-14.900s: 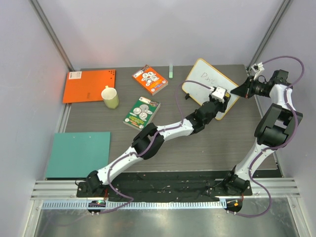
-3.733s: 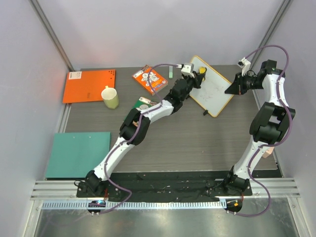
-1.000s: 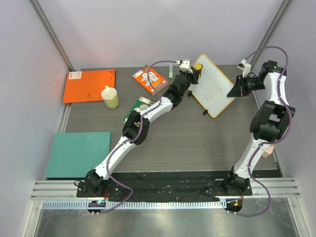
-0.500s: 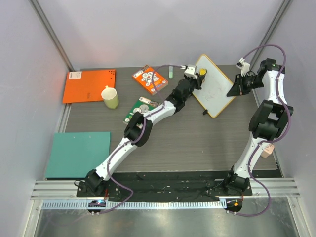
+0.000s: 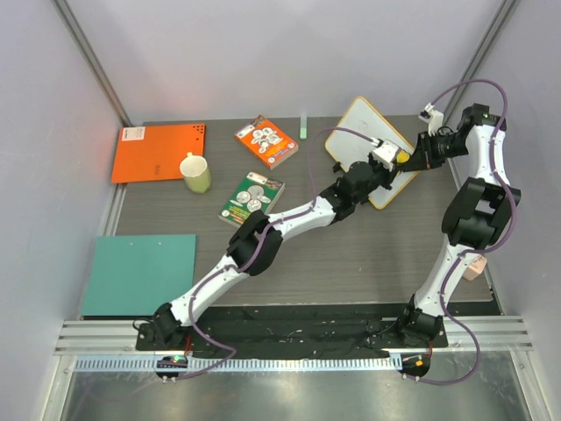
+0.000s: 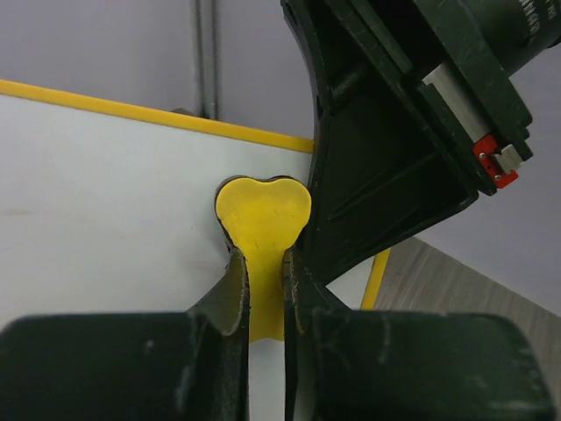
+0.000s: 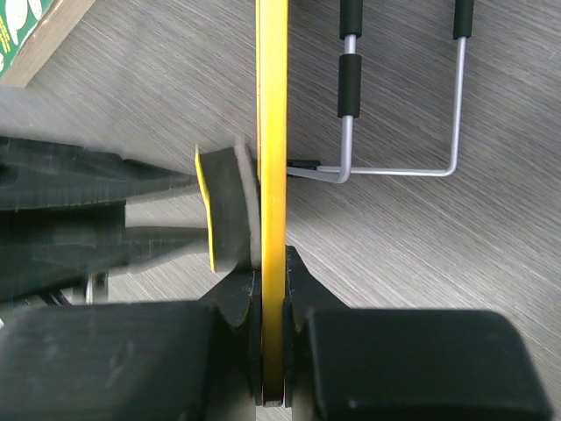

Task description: Erase the whiteboard

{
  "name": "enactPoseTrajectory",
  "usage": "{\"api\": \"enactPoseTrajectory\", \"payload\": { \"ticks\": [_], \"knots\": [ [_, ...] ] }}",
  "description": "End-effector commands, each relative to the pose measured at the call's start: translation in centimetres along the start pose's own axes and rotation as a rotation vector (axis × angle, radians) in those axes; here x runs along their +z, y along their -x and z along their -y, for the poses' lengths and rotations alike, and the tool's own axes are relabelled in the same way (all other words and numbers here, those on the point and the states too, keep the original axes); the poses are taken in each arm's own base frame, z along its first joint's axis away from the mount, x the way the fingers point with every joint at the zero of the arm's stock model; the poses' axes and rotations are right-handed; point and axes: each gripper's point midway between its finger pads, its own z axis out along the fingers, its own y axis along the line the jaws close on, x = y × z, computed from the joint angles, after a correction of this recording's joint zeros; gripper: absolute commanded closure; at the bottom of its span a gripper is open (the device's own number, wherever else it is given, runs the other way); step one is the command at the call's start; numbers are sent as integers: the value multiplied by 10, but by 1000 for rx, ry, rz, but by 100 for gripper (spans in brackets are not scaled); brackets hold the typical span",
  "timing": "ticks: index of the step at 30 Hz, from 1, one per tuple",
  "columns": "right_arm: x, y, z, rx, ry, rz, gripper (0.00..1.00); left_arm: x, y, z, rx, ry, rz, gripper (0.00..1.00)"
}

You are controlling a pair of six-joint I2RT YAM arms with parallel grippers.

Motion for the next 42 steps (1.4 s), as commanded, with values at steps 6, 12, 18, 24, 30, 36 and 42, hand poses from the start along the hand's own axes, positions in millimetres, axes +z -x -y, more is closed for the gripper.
{"api": "enactPoseTrajectory", "payload": {
  "ticks": [6, 12, 18, 24, 30, 36, 42],
  "knots": [
    [46, -62, -51, -39, 192, -318, 99, -50, -89, 30, 20, 15, -478, 100],
    [46, -62, -54, -41, 194, -314, 99, -59, -104, 2, -187, 41, -574, 100],
    [45, -60, -55, -35, 192, -305, 99, -79, -125, -12, -245, 115, -683, 100],
    [43, -62, -60, -34, 192, -306, 99, -93, -133, -42, -354, 220, -686, 100],
    [44, -64, -59, -30, 183, -305, 99, -66, -88, -50, -301, 241, -555, 100],
    [46, -64, -60, -27, 185, -307, 99, -40, -26, -59, -299, 255, -381, 100],
    [49, -67, -61, -26, 189, -315, 99, -34, 7, -67, -330, 260, -235, 100]
  ]
}}
